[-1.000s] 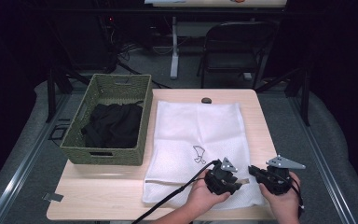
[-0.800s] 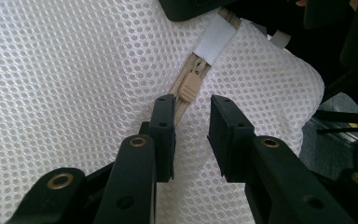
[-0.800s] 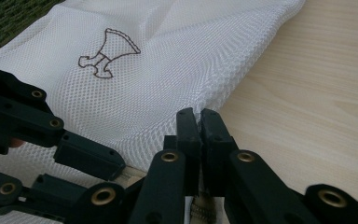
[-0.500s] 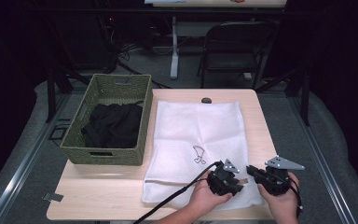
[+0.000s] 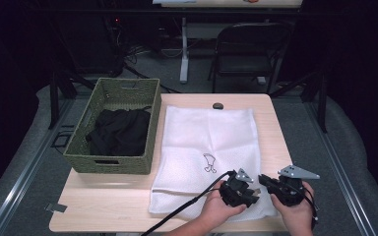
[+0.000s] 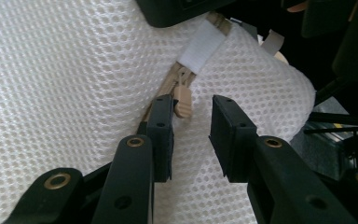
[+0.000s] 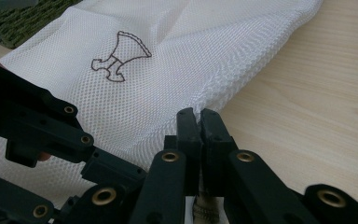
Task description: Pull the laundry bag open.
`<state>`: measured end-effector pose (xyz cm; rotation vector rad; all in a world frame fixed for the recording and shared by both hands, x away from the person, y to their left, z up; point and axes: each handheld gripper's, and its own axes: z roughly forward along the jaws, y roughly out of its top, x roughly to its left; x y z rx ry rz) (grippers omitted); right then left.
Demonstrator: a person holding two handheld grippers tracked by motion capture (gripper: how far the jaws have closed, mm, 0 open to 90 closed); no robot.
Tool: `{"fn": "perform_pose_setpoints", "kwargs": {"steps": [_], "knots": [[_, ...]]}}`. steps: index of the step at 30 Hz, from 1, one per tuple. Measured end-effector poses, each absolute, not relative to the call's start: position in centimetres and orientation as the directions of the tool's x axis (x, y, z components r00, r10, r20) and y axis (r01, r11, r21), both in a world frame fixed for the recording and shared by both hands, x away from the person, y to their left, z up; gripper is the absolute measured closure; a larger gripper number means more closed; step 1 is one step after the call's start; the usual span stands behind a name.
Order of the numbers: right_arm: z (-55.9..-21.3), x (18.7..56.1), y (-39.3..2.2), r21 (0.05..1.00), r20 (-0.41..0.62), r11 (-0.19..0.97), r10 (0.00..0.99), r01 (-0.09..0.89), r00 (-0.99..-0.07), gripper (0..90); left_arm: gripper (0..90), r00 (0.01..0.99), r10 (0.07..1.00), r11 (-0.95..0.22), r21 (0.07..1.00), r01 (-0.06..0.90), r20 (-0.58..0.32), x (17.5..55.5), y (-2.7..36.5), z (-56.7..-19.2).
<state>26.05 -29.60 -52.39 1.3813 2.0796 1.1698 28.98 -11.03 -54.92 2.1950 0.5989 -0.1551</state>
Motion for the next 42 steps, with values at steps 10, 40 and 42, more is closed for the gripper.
{"fn": "perform_pose_setpoints", "kwargs": {"steps": [10, 40, 42], "knots": [[-52.33, 25.98, -29.53, 0.808, 0.126, 0.166, 0.888, 0.566, -0.442, 87.6, 70.7, 0.875, 0.372, -0.529, 0.703, 0.475, -0.312, 28.86, -11.18, -54.94], [-52.45, 25.94, -29.67, 0.808, 0.141, 0.157, 0.884, 0.568, -0.445, 87.5, 84.7, 0.856, 0.401, -0.469, 0.729, 0.499, -0.327, 28.98, -10.83, -54.93], [-52.50, 25.97, -29.76, 0.808, 0.136, 0.160, 0.886, 0.566, -0.444, 87.5, 85.4, 0.854, 0.398, -0.467, 0.728, 0.502, -0.333, 29.05, -10.77, -54.96]]}}
